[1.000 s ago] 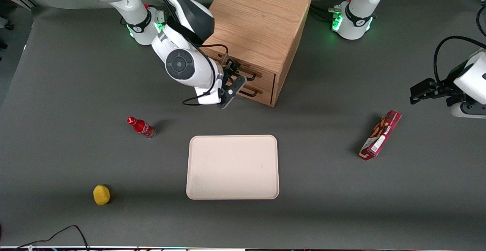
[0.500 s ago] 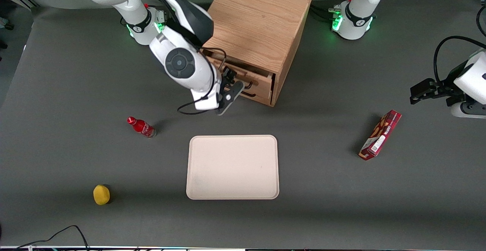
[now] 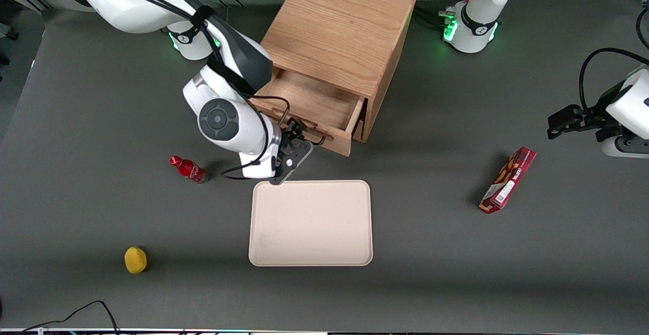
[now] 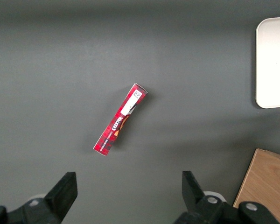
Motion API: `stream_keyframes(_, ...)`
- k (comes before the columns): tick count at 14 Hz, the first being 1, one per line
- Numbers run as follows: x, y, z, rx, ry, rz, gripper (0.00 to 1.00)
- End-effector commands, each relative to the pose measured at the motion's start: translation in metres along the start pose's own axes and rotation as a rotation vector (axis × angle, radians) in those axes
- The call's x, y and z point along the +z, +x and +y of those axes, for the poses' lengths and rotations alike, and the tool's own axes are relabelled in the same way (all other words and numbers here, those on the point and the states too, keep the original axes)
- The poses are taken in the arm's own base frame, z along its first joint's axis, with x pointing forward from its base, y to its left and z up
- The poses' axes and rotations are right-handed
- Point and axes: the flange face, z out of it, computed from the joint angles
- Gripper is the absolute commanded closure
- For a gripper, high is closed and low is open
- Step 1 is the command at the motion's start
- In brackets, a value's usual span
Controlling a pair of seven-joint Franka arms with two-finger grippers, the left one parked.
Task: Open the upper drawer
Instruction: 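Pull the upper drawer out of the cabinet with the right gripper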
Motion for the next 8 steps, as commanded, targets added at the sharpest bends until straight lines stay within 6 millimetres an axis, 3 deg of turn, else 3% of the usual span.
stream_keyframes(1, -0.005, 0.012, 0.029, -0.002, -0.029, -0.009, 0.00)
stream_keyframes(6, -0.013, 0.017, 0.050, -0.026, -0.083, 0.007, 0.00)
stream_keyframes(8, -0.019, 0.021, 0.075, -0.007, -0.090, 0.015, 0.00)
